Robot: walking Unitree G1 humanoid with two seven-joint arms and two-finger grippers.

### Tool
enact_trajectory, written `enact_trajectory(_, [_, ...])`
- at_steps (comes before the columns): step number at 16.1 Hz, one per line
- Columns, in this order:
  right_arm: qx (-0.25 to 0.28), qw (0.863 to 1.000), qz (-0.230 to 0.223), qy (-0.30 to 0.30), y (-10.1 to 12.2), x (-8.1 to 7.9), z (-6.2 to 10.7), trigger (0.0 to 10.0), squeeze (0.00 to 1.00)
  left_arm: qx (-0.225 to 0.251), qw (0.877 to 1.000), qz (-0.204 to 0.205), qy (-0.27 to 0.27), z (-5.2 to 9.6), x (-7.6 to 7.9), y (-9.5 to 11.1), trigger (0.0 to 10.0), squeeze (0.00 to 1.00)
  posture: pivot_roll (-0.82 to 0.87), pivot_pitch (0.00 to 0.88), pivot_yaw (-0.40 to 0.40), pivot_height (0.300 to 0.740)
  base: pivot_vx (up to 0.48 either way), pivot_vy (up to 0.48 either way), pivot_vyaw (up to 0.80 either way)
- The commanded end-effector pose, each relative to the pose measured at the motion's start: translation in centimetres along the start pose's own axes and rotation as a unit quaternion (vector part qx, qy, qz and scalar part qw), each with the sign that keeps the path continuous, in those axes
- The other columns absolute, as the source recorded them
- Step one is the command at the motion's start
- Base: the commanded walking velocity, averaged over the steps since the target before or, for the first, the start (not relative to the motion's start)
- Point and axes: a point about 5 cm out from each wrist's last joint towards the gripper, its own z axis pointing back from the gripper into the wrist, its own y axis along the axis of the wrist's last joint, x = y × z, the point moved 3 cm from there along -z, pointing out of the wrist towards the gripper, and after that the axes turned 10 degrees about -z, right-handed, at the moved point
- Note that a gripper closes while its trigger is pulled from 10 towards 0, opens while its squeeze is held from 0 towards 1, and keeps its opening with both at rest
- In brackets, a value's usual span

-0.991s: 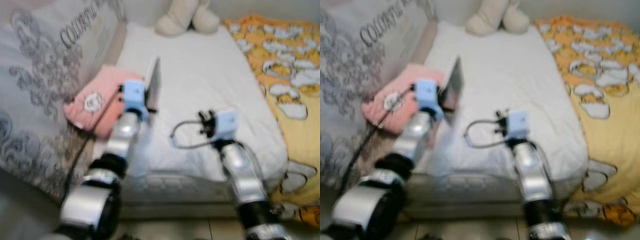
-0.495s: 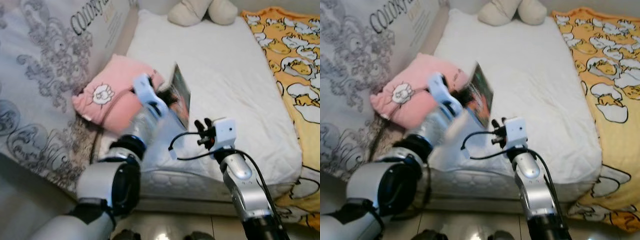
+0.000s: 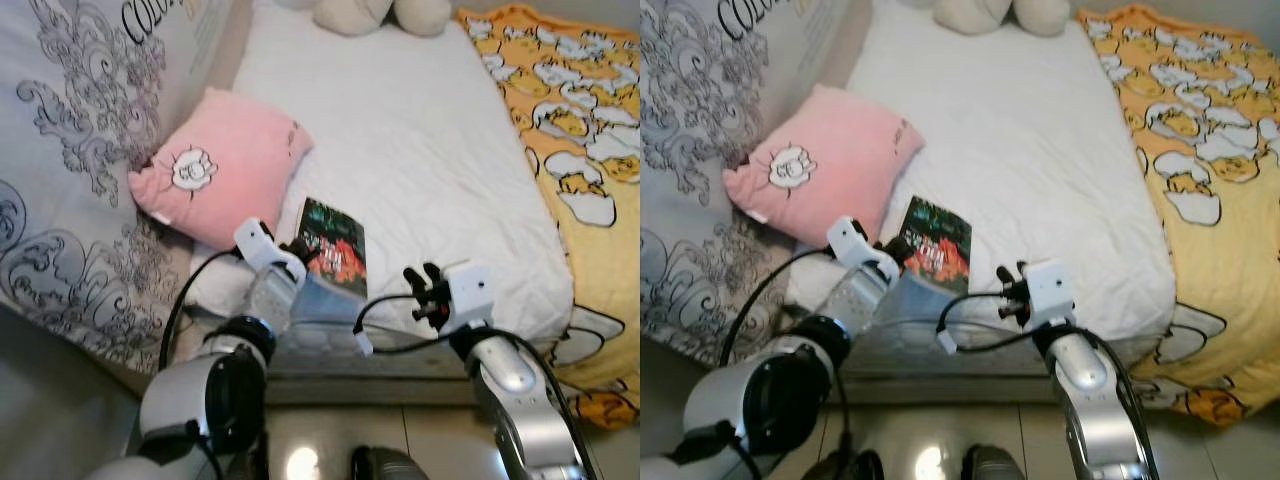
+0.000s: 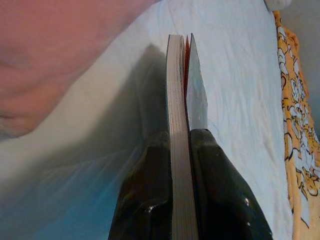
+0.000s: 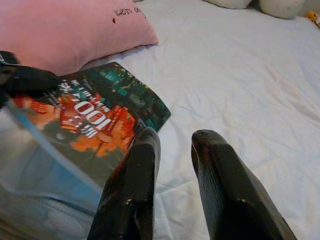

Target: Clean up the room

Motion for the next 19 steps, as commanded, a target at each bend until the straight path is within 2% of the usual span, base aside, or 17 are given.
enact_trajectory(1, [-0.004,1.000,0.008,0.002,0.2,0.1,0.3,10.0,0.00,0.019,1.000,0.005,0.006,-0.1,0.5,1.0,10.0,0.00,-0.38,0.179,-0.041,0.740,0.000,0.000,0.00])
enact_trajectory(5, [-0.009,1.000,0.005,0.003,0.2,-0.2,0.3,10.0,0.00,0.081,0.996,-0.004,-0.039,-0.5,3.5,4.9,10.0,0.00,-0.36,0.177,-0.030,0.740,0.000,0.000,0.00])
enact_trajectory(8, [-0.010,1.000,0.003,0.006,0.2,-0.6,0.3,10.0,0.00,0.114,0.992,-0.013,-0.044,-0.4,3.9,6.6,10.0,0.00,-0.36,0.182,-0.027,0.740,0.000,0.000,0.00])
enact_trajectory(10, [-0.012,1.000,0.003,0.004,0.1,-0.5,0.5,10.0,0.00,0.153,0.984,-0.038,-0.080,-0.1,5.9,8.8,10.0,0.00,-0.36,0.184,-0.028,0.740,0.000,0.000,0.00])
enact_trajectory(11, [-0.005,1.000,-0.003,-0.003,0.3,-0.3,0.5,10.0,0.00,0.176,0.974,-0.082,-0.116,0.2,8.2,9.8,10.0,0.00,-0.34,0.185,-0.036,0.740,0.000,0.000,0.00])
enact_trajectory(12, [0.013,0.999,-0.035,0.008,1.1,-0.7,0.5,10.0,0.00,0.195,0.955,-0.145,-0.172,0.8,11.4,9.7,10.0,0.00,-0.33,0.184,-0.034,0.740,0.000,0.000,0.00])
enact_trajectory(13, [0.009,0.999,-0.038,0.034,1.2,-1.4,0.8,10.0,0.00,0.205,0.948,-0.147,-0.194,1.1,12.5,10.1,10.0,0.00,-0.33,0.187,-0.033,0.740,0.000,0.000,0.00])
enact_trajectory(14, [0.001,0.999,-0.032,0.040,1.0,-1.5,1.0,10.0,0.00,0.209,0.948,-0.137,-0.196,1.2,12.6,10.5,10.0,0.00,-0.33,0.188,-0.035,0.740,0.000,0.000,0.00])
enact_trajectory(15, [-0.015,0.999,-0.024,0.043,0.4,-1.3,1.4,10.0,0.00,0.207,0.951,-0.111,-0.201,1.2,12.7,11.1,10.0,0.00,-0.32,0.190,-0.044,0.740,0.000,0.000,0.00])
enact_trajectory(16, [-0.024,0.999,-0.026,0.040,0.0,-1.0,1.7,10.0,0.00,0.194,0.957,-0.068,-0.203,1.0,12.5,11.3,10.0,0.00,-0.33,0.194,-0.044,0.740,0.000,0.000,0.00])
enact_trajectory(17, [-0.027,0.999,-0.025,0.039,-0.1,-0.9,1.9,10.0,0.00,0.152,0.966,0.046,-0.205,0.6,11.7,10.7,10.0,0.00,-0.34,0.197,-0.039,0.740,0.000,0.000,0.00])
enact_trajectory(18, [-0.031,0.998,-0.026,0.041,-0.3,-1.0,2.1,10.0,0.00,0.119,0.975,0.088,-0.167,0.0,10.0,8.9,10.0,0.00,-0.34,0.198,-0.043,0.740,0.000,0.000,0.00])
enact_trajectory(19, [-0.036,0.998,-0.019,0.049,-0.5,-1.5,2.3,10.0,0.00,0.094,0.982,0.087,-0.138,-0.2,8.7,6.7,10.0,0.00,-0.36,0.202,-0.046,0.740,0.000,0.000,0.00])
